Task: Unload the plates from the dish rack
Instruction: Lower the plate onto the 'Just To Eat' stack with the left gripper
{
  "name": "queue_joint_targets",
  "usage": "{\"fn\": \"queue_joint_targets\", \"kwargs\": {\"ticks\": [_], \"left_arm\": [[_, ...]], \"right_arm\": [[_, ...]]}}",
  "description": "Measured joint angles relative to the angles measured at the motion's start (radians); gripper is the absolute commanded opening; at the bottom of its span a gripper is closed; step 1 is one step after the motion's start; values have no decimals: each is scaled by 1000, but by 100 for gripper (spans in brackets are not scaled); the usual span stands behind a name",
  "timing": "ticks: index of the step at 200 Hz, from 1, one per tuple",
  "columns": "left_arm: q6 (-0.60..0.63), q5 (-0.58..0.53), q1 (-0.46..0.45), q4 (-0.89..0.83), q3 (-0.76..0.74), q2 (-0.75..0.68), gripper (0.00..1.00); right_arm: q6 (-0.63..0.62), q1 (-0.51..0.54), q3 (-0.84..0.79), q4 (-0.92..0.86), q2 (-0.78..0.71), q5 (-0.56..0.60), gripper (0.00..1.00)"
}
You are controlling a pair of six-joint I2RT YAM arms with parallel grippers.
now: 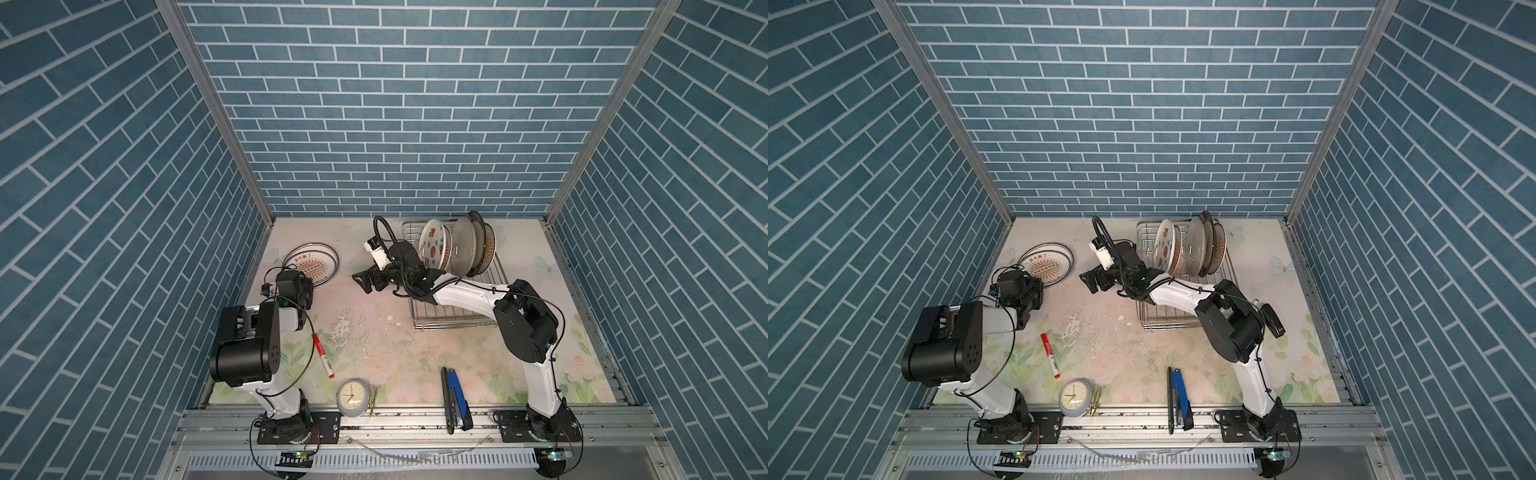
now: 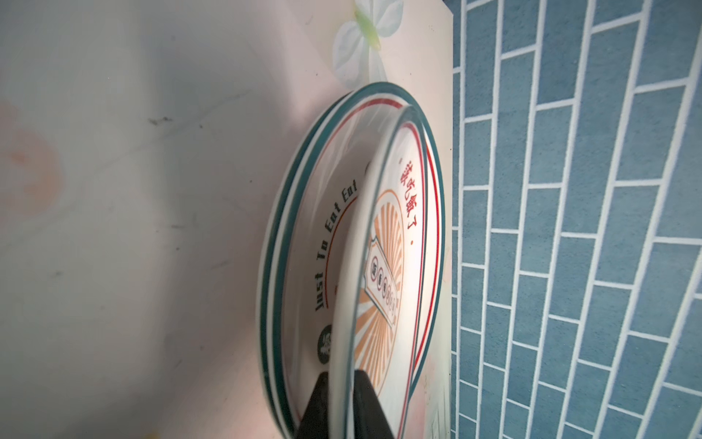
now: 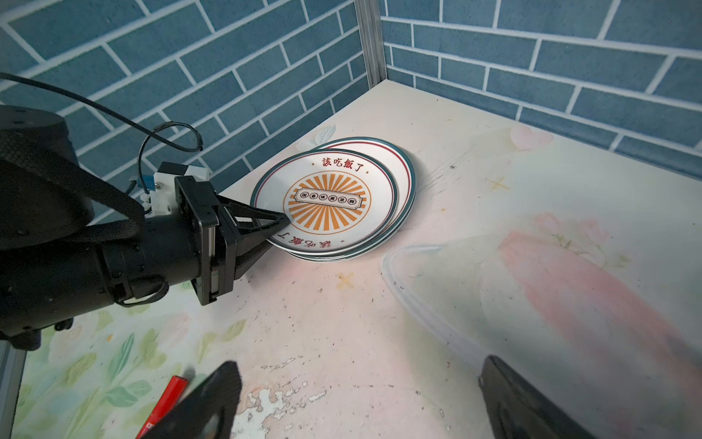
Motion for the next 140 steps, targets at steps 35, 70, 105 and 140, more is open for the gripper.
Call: {"fn": "queue_joint_targets", "kwargs": {"ticks": [35, 70, 105, 140], "left_arm": [[10, 1, 0, -24, 24, 5, 30], [31, -8, 0, -64, 47, -4, 39], [56, -35, 0, -137, 55, -39, 40], [72, -39, 0, -168, 69, -40, 40]], "right_arm": [[0, 0, 0, -20, 0, 0, 99], [0, 4, 0, -37, 0, 0, 99], [0, 13, -2, -70, 0, 16, 99], [0, 18, -11, -80, -1, 25, 99]]}}
